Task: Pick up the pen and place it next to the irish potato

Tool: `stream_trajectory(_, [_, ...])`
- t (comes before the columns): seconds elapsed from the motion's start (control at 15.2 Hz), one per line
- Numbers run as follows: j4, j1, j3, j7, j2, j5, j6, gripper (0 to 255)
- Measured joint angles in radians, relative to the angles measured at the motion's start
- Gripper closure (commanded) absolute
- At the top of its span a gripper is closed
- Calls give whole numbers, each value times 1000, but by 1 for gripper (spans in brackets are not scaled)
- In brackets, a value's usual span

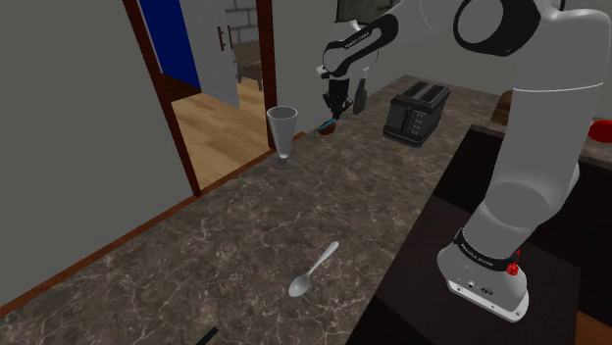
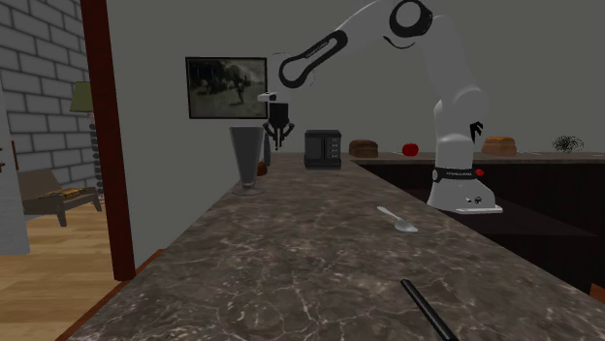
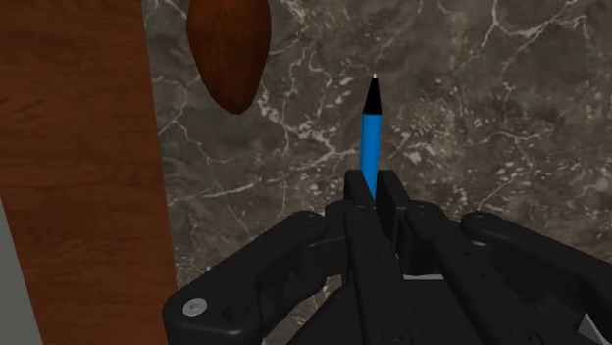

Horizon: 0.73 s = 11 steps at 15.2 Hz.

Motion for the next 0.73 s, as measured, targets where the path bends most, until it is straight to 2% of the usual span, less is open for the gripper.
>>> stream_trajectory(0.73, [-34, -9, 0, -6, 76, 5, 110, 255])
